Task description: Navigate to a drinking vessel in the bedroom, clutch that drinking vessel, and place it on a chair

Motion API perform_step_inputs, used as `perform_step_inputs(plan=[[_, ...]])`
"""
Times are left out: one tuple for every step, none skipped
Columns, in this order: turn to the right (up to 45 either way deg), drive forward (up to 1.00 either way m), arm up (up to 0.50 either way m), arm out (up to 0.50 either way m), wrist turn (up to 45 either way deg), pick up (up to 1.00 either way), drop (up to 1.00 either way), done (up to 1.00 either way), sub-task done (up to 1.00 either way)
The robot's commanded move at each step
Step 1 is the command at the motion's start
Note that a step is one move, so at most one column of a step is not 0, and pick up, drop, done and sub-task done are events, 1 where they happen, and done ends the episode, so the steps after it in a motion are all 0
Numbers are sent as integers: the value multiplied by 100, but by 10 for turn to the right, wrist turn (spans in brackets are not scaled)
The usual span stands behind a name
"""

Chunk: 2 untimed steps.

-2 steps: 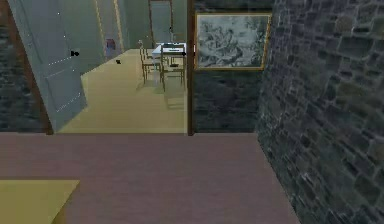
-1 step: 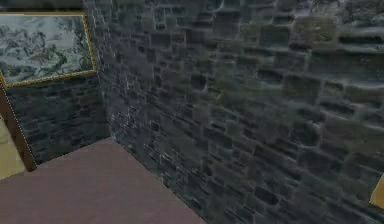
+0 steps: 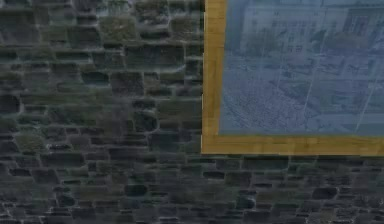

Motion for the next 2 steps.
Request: perform_step_inputs(plan=[[0,10,0,0,0,0,0,0,0],[-450,0,0,0,0,0,0,0,0]])
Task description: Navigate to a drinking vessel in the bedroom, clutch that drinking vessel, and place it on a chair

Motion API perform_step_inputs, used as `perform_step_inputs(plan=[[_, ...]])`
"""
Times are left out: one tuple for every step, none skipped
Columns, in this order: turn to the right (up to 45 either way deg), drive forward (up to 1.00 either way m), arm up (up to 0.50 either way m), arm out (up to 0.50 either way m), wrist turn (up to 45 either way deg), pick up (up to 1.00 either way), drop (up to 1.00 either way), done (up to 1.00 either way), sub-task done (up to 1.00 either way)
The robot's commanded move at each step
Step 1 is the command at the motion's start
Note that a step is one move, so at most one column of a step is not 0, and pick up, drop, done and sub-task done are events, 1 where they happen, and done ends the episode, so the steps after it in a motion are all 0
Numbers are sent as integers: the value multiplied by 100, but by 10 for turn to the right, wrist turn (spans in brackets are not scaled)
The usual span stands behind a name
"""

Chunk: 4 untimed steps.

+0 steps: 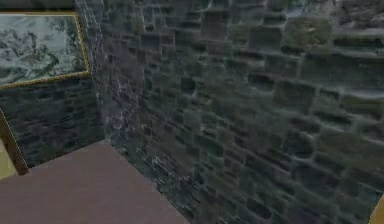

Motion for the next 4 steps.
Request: perform_step_inputs(plan=[[-300,0,0,0,0,0,0,0,0],[0,100,0,0,0,0,0,0,0],[-270,0,0,0,0,0,0,0,0],[0,5,0,0,0,0,0,0,0]])
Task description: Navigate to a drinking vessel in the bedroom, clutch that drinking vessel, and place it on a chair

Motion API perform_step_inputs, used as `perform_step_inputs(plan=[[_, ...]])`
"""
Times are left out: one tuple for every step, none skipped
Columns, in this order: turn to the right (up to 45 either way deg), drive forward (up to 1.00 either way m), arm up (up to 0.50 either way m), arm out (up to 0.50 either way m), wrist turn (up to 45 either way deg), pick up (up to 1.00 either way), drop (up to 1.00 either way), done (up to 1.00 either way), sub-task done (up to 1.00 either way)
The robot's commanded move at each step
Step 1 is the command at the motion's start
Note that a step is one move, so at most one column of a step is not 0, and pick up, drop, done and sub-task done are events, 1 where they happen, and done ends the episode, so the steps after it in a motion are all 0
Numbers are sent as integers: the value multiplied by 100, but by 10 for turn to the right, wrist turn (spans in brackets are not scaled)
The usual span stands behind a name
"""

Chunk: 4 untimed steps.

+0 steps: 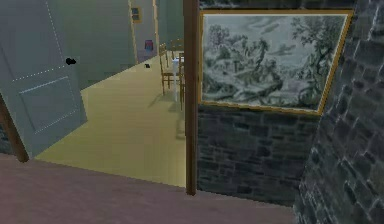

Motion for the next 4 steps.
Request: perform_step_inputs(plan=[[-450,0,0,0,0,0,0,0,0],[-180,0,0,0,0,0,0,0,0],[0,25,0,0,0,0,0,0,0],[300,0,0,0,0,0,0,0,0]])
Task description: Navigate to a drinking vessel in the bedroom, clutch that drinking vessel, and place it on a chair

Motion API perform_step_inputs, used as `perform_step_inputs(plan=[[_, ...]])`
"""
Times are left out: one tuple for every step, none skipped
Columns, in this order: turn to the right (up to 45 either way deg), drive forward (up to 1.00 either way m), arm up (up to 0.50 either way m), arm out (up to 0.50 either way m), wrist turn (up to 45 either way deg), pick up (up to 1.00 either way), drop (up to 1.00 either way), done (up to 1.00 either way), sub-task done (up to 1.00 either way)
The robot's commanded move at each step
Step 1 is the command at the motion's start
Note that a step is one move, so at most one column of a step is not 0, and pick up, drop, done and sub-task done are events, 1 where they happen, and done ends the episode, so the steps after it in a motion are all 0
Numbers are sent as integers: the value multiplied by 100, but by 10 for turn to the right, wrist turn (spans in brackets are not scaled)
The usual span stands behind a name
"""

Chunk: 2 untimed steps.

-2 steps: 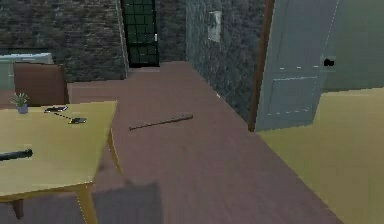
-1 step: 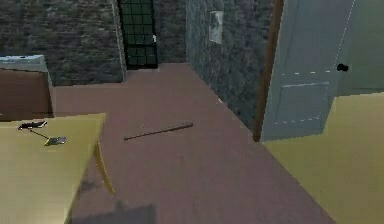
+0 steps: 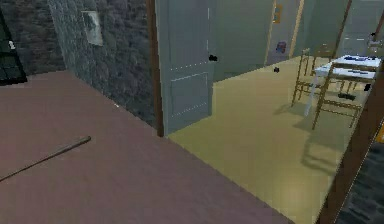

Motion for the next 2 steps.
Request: perform_step_inputs(plan=[[0,100,0,0,0,0,0,0,0],[60,0,0,0,0,0,0,0,0]])
